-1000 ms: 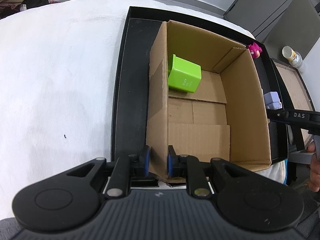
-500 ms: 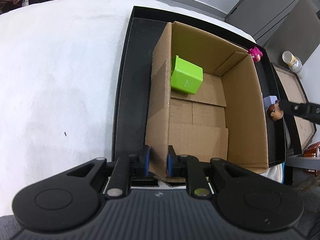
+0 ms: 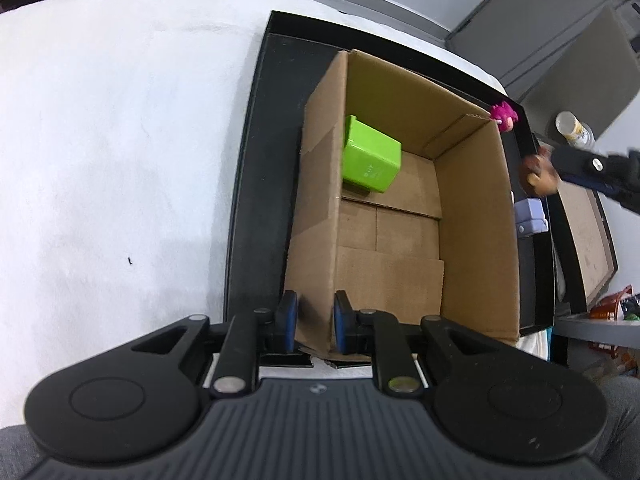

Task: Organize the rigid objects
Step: 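Carry the doll head with the right tool into the box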

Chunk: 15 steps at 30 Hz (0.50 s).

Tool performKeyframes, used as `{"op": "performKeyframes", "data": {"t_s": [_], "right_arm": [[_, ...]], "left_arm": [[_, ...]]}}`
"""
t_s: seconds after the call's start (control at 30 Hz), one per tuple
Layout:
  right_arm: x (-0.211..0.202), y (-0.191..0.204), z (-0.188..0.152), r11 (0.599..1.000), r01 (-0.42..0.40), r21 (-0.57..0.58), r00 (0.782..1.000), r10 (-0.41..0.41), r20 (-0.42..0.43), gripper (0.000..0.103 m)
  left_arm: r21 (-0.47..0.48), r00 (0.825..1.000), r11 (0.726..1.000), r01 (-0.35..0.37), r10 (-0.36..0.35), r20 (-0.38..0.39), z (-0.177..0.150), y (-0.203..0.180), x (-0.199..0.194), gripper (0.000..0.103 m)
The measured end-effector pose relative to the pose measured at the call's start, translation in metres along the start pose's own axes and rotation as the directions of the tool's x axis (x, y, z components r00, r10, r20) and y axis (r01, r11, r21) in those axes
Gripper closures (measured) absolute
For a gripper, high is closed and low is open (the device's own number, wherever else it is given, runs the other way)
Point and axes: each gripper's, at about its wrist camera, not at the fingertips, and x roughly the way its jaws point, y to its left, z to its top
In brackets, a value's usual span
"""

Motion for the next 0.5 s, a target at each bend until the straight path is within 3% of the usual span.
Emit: {"op": "performKeyframes", "data": {"t_s": [0.5], "right_arm": [[0.045, 0.036, -0.004, 0.997, 0.015, -0.078, 0.997, -0.021, -0.077, 0.08]], "left_arm": [[0.012, 1.0, 1.0, -0.008, 0.008, -0.015, -0.003, -0.001, 0.008, 0.086]]}}
